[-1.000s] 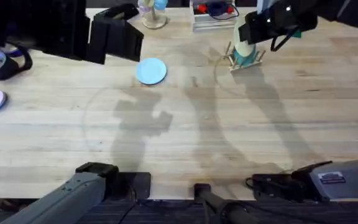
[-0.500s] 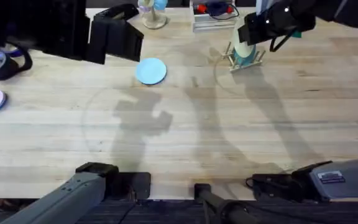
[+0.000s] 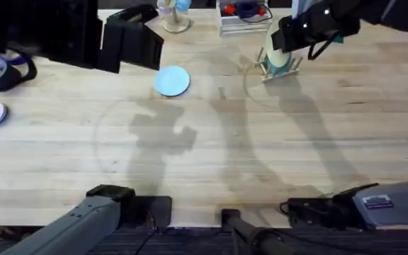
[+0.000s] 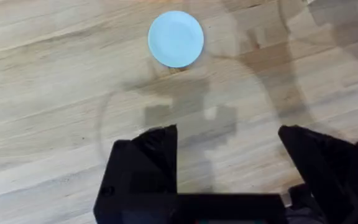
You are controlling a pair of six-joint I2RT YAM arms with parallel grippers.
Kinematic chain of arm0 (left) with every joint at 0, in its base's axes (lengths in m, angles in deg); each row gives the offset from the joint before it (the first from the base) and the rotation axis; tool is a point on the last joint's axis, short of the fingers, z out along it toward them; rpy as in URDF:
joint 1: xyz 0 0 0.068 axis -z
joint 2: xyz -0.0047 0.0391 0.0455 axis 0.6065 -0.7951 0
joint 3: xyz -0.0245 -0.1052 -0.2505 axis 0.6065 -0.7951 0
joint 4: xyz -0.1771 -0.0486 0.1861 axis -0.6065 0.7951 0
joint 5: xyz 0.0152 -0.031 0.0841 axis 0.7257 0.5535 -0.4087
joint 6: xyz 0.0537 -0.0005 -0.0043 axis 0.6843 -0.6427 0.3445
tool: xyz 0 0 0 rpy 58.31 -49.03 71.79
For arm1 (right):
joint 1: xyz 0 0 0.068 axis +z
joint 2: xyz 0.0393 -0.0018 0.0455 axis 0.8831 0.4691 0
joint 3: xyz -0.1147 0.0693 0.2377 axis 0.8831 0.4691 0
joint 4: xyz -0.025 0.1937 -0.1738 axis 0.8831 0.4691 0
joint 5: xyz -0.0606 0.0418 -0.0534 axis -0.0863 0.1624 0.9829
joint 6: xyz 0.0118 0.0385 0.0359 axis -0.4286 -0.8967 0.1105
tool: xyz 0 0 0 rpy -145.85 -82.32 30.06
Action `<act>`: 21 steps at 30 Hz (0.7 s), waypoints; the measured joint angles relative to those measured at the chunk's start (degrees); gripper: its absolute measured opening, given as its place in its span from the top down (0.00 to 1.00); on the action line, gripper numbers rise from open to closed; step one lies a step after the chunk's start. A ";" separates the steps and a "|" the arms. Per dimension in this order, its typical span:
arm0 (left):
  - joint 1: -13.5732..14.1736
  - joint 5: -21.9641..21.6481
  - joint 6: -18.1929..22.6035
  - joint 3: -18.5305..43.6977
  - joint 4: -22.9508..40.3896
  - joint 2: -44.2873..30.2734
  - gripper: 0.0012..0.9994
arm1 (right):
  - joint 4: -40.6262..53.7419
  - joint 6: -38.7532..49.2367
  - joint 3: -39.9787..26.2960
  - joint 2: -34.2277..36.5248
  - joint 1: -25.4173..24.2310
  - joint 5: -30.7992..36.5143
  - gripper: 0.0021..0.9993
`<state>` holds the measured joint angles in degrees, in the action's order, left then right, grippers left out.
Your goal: Pick up the plates from the table one by one and place each into a slot on the dish rack.
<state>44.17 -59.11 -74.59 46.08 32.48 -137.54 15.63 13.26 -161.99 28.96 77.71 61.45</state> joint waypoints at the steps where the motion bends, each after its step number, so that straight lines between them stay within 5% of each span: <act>1: 0.00 0.02 0.00 0.00 -0.01 0.00 0.01 | 0.00 0.00 0.00 0.00 0.00 0.00 0.97; 21: 0.00 0.00 0.00 0.00 -0.01 0.00 0.01 | 0.02 0.00 0.00 2.49 0.00 0.00 0.97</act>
<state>44.17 -59.11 -74.59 46.08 32.47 -137.54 15.65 13.26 -161.99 31.45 77.71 61.45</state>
